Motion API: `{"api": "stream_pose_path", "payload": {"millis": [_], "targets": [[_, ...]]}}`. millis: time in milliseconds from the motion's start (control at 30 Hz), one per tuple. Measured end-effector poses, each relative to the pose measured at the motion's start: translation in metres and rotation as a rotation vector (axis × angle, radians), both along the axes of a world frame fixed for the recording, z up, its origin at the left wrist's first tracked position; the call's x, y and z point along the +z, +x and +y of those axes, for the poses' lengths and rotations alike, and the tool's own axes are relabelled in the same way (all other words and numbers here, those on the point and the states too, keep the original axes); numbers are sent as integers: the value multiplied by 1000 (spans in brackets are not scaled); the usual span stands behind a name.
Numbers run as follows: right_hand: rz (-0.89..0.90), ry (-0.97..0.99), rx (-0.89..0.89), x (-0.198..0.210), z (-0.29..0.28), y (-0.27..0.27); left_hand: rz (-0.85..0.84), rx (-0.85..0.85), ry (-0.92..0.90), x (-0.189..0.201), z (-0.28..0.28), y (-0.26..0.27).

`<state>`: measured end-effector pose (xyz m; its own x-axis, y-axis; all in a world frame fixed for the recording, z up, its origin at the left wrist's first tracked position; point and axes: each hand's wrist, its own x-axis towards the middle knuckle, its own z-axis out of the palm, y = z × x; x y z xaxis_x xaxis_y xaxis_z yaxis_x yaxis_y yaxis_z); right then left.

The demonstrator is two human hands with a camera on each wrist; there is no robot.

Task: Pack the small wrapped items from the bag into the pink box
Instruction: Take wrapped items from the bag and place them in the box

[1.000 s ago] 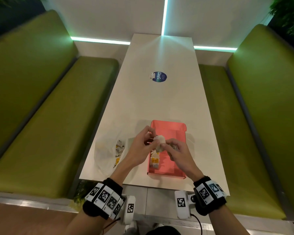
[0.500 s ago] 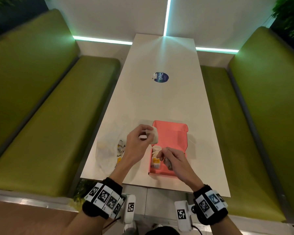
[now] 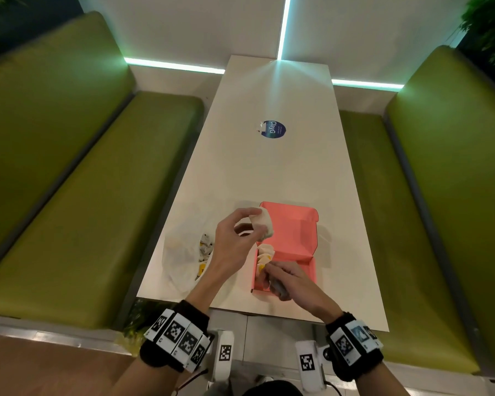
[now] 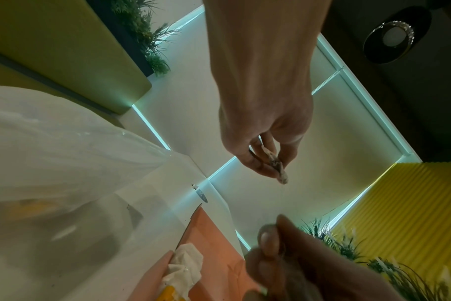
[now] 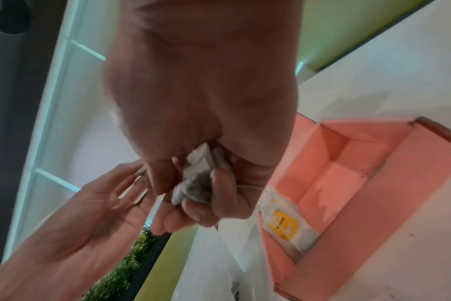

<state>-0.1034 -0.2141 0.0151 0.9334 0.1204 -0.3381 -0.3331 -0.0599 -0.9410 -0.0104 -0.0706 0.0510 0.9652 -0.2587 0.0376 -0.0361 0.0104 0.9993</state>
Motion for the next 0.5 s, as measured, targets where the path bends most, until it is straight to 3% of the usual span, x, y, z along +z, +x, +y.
{"api": "stream_pose_path", "payload": {"millis": [267, 367, 500], "targets": [[251, -185, 213, 10, -48, 26, 24, -291, 40, 2, 14, -11], [249, -260, 228, 34, -62, 45, 49, -435, 122, 0, 14, -21], [148, -422, 272, 67, -63, 61, 25, -468, 180, -5, 10, -28]]}}
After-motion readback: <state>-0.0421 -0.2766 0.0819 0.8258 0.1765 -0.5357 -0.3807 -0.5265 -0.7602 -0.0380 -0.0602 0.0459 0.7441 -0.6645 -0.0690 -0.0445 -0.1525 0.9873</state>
